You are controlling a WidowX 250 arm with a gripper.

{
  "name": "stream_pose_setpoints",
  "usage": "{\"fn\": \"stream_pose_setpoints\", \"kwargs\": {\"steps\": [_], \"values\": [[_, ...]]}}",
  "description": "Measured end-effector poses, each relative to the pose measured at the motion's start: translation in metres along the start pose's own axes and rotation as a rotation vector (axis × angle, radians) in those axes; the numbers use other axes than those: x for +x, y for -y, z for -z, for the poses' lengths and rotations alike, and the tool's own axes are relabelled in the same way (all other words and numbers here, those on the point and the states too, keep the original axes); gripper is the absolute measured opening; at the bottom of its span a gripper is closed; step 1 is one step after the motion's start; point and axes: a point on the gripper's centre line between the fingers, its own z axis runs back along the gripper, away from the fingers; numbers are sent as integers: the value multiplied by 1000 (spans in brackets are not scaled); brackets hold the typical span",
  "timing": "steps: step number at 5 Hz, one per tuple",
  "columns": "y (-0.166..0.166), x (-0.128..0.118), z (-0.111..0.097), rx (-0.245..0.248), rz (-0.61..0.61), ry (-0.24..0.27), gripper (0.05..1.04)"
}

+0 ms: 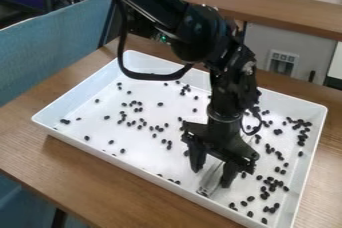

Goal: Sweep into pile

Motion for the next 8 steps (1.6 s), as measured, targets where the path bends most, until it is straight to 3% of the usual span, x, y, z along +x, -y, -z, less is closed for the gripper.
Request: {"fn": "stream_pose_setpoints", "kwargs": {"steps": [1, 3, 4, 5, 6, 7, 8], "values": [[-3, 4, 0, -10, 9, 20, 407], [-6, 14, -8, -17, -11, 25, 381], [-26, 16, -39, 6, -49, 49, 381], [-58, 14, -60, 71, -75, 52, 381], [-99, 1, -49, 93, -118, 8, 381], [-102, 5, -41, 35, -83, 66, 381], [-54, 24, -56, -5, 52, 130, 381]]}}
